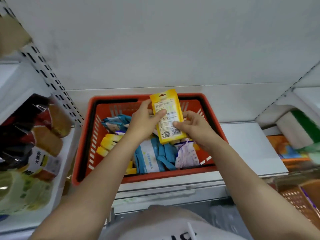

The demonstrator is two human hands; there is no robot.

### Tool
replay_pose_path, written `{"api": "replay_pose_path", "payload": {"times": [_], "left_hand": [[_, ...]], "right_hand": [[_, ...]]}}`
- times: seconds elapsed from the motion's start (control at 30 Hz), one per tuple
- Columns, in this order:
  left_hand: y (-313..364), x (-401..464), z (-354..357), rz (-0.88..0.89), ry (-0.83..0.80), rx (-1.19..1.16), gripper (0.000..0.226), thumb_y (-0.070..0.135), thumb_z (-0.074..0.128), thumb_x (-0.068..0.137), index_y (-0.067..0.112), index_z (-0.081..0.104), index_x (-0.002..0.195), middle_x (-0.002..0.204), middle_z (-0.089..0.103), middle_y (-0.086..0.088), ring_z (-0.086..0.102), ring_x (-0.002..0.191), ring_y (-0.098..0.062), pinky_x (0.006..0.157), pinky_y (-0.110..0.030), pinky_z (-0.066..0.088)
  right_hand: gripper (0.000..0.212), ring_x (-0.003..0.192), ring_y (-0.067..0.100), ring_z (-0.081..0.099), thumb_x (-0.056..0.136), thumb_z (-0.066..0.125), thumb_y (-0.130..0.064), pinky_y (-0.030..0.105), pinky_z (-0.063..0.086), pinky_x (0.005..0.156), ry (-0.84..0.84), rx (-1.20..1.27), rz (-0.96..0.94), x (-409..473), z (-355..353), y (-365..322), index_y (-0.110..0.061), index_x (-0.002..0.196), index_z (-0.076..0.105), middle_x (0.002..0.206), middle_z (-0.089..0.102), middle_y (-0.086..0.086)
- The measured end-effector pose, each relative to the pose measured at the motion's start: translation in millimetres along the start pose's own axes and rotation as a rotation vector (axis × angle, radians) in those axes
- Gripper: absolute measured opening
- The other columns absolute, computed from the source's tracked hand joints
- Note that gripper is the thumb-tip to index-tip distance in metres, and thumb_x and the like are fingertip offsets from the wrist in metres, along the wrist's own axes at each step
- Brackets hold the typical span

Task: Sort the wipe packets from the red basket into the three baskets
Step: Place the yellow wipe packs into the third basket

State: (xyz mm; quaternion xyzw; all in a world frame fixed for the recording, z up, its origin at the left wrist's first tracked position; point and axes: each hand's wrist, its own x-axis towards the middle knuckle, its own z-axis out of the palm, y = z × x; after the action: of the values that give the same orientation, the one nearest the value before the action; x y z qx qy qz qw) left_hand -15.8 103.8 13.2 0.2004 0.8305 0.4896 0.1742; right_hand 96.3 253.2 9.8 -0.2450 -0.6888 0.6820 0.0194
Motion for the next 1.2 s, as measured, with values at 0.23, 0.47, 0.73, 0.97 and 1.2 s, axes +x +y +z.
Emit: {"api": "replay_pose_path", "payload": {"times": [0.23, 0.47, 0.73, 0.97, 1.2], "left_hand": [[21.8, 17.9, 9.5, -0.197, -0.096, -0.476, 0.088, 0.060, 0.078, 0.072, 0.018, 0.046, 0.142, 0.125, 0.064, -0.007, 0.072, 0.099, -0.021, 0.081, -0.046, 0.060], [11.9, 27.5, 10.4, -0.069, -0.159, -0.502, 0.044, 0.002, 0.079, 0.078, 0.025, 0.063, 0.113, 0.096, 0.074, 0.000, 0.071, 0.085, -0.015, 0.068, -0.031, 0.059], [1.8, 57.3, 41.5, -0.083, -0.095, -0.288, 0.050, 0.024, 0.075, 0.087, 0.010, 0.055, 0.131, 0.112, 0.067, -0.004, 0.064, 0.106, -0.018, 0.091, -0.031, 0.051], [-12.9, 69.1, 86.9, -0.072, -0.208, 0.069, 0.054, 0.043, 0.075, 0.083, 0.016, 0.061, 0.128, 0.121, 0.063, -0.001, 0.060, 0.110, -0.021, 0.092, -0.037, 0.052], [-13.2, 72.4, 88.4, -0.088, -0.123, 0.108, 0.033, 0.032, 0.081, 0.080, 0.016, 0.071, 0.107, 0.102, 0.070, -0.001, 0.065, 0.097, -0.023, 0.082, -0.034, 0.051]], "right_hand": [[0.026, 0.091, 0.022, 0.059, 0.077, 0.078, -0.024, 0.037, 0.049, 0.072, 0.418, -0.929, -0.570, 1.5, -2.0, 4.8, -0.023, 0.098, 0.063, 0.095, 0.067, -0.002], [0.065, 0.120, 0.007, 0.053, 0.077, 0.079, -0.041, 0.031, 0.046, 0.100, 0.208, -0.481, -0.300, 5.6, -16.8, -4.0, -0.029, 0.135, 0.051, 0.133, 0.056, -0.012], [0.046, 0.084, 0.019, 0.069, 0.071, 0.082, -0.049, 0.042, 0.058, 0.079, 0.604, -0.436, -0.094, -4.4, -56.1, -7.3, -0.019, 0.104, 0.069, 0.093, 0.072, 0.000], [0.041, 0.084, 0.018, 0.070, 0.071, 0.081, -0.050, 0.046, 0.057, 0.081, 0.624, -0.430, 0.005, -26.4, -77.2, 8.2, -0.023, 0.099, 0.070, 0.089, 0.073, -0.004], [0.037, 0.088, 0.019, 0.067, 0.076, 0.077, -0.051, 0.044, 0.056, 0.083, 0.625, -0.489, 0.065, -26.0, -76.9, 5.8, -0.022, 0.096, 0.066, 0.091, 0.070, -0.004]]}}
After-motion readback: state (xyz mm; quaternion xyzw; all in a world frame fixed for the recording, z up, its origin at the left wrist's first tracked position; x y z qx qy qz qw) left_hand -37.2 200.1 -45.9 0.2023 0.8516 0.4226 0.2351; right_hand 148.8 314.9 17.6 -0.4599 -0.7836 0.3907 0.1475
